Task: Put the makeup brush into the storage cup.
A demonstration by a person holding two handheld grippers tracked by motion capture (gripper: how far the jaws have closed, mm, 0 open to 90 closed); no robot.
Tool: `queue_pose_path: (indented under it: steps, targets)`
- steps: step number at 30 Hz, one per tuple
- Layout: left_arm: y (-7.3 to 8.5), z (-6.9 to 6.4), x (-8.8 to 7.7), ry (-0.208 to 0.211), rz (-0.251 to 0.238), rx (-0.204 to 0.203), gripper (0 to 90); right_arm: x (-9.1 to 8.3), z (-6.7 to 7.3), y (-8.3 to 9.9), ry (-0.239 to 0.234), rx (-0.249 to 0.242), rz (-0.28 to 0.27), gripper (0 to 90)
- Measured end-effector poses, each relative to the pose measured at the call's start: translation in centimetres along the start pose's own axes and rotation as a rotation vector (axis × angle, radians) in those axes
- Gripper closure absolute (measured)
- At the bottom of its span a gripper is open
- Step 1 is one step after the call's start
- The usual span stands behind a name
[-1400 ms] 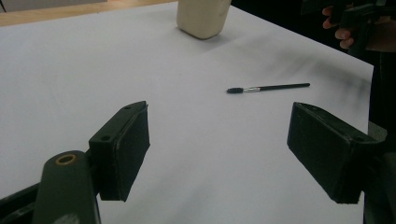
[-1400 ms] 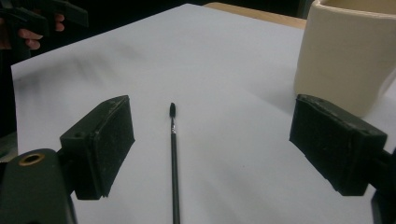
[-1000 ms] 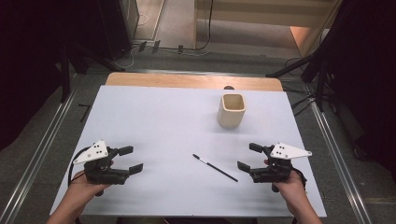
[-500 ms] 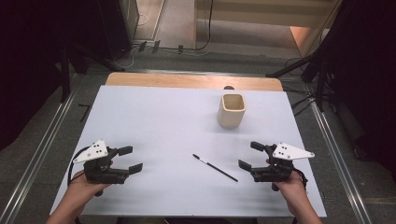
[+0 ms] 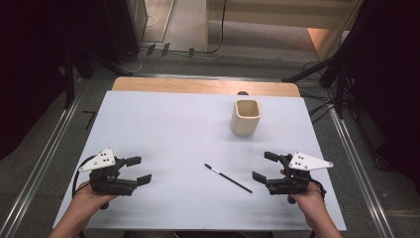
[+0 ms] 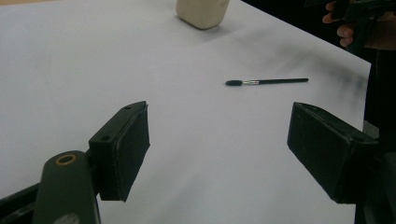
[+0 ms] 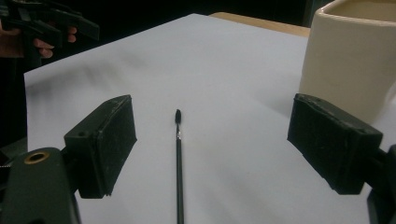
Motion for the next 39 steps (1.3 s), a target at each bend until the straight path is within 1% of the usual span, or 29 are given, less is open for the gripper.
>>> queue_pose_path:
  steps: [4,5,7,10,12,15,17,18,19,21,23,24,25,27,28,29,32,33,35,38,39]
  targets:
    - [0.0,-0.1,0.0,-0.003,0.004,0.004,21.3,0.0,-0.1,0.0,0.008,-0.009,0.007,16.0]
    - [0.0,-0.1,0.0,-0.003,0.002,0.006,21.4,0.0,-0.1,0.0,0.013,-0.025,0.004,15.9]
    - [0.0,-0.1,0.0,-0.004,0.003,0.012,21.3,0.0,0.0,-0.1,0.010,-0.027,-0.005,15.9]
    - [0.0,-0.1,0.0,-0.006,0.004,0.012,21.3,0.0,0.0,-0.1,0.010,-0.020,-0.005,15.9]
    - [0.0,-0.1,0.0,-0.005,0.002,0.014,21.4,0.1,0.0,-0.1,0.010,-0.011,0.010,15.9]
    - [0.0,0.0,0.0,-0.006,0.004,0.012,21.3,0.1,0.0,-0.1,-0.004,-0.004,0.019,15.7]
    - [0.0,-0.1,0.0,-0.005,0.006,0.010,21.4,0.2,0.1,-0.4,-0.014,-0.017,0.001,15.0]
    - [0.0,-0.1,0.0,-0.005,0.006,0.010,21.4,0.2,0.1,-0.4,-0.014,-0.017,0.001,15.0]
    - [0.1,-0.1,0.0,-0.006,0.010,0.009,21.4,0.3,0.3,-0.6,-0.024,-0.021,-0.010,14.8]
    - [0.1,0.0,-0.1,-0.009,0.009,0.015,21.4,0.5,0.4,-0.8,-0.030,-0.035,-0.015,14.5]
    - [0.1,0.0,-0.2,-0.013,0.005,0.006,21.4,0.6,0.4,-0.9,-0.030,-0.041,-0.021,14.5]
    - [0.1,0.0,-0.2,-0.015,0.007,0.007,21.3,0.9,0.5,-1.0,-0.036,-0.045,-0.032,14.3]
    - [0.1,0.0,-0.2,-0.017,0.015,0.009,21.4,1.0,0.5,-1.0,-0.041,-0.051,-0.034,14.2]
    - [0.1,0.0,-0.1,-0.016,0.012,0.015,21.3,1.2,0.6,-1.1,-0.045,-0.050,-0.033,14.2]
    - [0.1,0.0,-0.1,-0.016,0.013,0.014,21.3,1.4,0.6,-1.1,-0.060,-0.056,-0.038,14.1]
    - [0.1,0.0,-0.1,-0.018,0.023,0.014,21.4,1.5,0.7,-1.2,-0.068,-0.051,-0.041,14.0]
    - [0.1,0.0,-0.1,-0.017,0.020,0.012,21.4,1.7,0.8,-1.3,-0.071,-0.056,-0.036,14.0]
    - [0.1,0.1,-0.1,-0.016,0.021,0.012,21.3,2.0,0.8,-1.3,-0.057,-0.062,-0.013,14.0]
    - [0.1,0.0,0.0,-0.014,0.020,0.014,21.4,2.3,0.9,-1.3,-0.059,-0.068,-0.005,14.0]
    - [0.1,0.0,0.0,-0.013,0.027,0.013,21.4,2.6,1.1,-1.3,-0.064,-0.064,-0.001,14.0]
    - [0.1,0.0,0.0,-0.015,0.030,0.014,21.4,2.9,1.3,-1.4,-0.058,-0.065,0.005,14.0]
Point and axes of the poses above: each handheld gripper's, and its own axes: x roughly forward along the jaws, y roughly out of its underside, z roughly to its left, the point moved 4 cm from there along x, roughly forward along the jaws, and after that the axes turned 10 degrees about y, right-handed, at the moved point
